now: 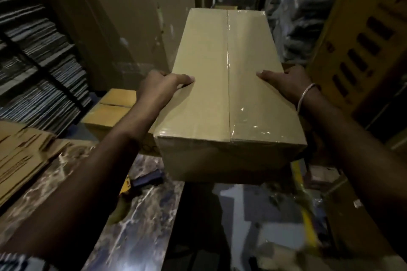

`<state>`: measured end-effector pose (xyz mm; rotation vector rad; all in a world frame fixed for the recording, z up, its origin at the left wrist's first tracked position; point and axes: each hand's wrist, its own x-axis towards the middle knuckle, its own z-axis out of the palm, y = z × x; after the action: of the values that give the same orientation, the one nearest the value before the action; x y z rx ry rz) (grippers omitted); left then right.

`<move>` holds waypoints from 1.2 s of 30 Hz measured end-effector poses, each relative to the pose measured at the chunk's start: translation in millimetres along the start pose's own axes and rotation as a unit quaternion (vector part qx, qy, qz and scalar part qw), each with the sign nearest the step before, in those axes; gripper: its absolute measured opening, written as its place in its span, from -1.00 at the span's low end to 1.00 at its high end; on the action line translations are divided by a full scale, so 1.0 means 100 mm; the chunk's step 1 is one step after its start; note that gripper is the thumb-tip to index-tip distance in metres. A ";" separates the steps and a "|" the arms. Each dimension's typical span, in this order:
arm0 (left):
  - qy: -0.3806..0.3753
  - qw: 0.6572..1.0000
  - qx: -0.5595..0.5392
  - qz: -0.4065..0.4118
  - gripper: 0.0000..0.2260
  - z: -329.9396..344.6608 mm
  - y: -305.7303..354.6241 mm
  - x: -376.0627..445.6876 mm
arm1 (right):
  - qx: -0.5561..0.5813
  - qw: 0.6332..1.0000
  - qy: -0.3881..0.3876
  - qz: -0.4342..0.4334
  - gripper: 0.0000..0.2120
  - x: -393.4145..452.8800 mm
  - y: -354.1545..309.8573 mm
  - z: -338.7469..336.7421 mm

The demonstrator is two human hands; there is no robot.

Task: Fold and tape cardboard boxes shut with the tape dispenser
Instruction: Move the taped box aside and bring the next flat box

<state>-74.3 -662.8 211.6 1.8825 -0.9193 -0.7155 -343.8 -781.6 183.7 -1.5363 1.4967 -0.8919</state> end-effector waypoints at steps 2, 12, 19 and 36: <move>-0.013 1.000 -0.004 0.003 -0.52 0.21 0.14 0.24 | 0.000 1.000 0.007 0.009 -0.43 0.33 0.03 -0.07; -0.033 0.997 -0.072 0.014 -0.74 0.82 0.52 1.61 | -0.004 1.000 0.006 0.018 -0.48 1.76 -0.09 0.08; -0.016 0.996 -0.091 0.000 -0.69 0.97 0.54 2.73 | -0.058 0.998 -0.001 0.008 -0.37 2.83 -0.37 0.45; 0.160 0.971 -0.023 -0.175 -0.49 1.39 -0.15 5.16 | -0.202 0.954 -0.215 -0.058 -0.45 5.88 -0.66 2.33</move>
<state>110.6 -1148.0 82.6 2.0660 -0.3676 -0.6051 -74.4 -1353.6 116.2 -1.9799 1.3239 -0.2810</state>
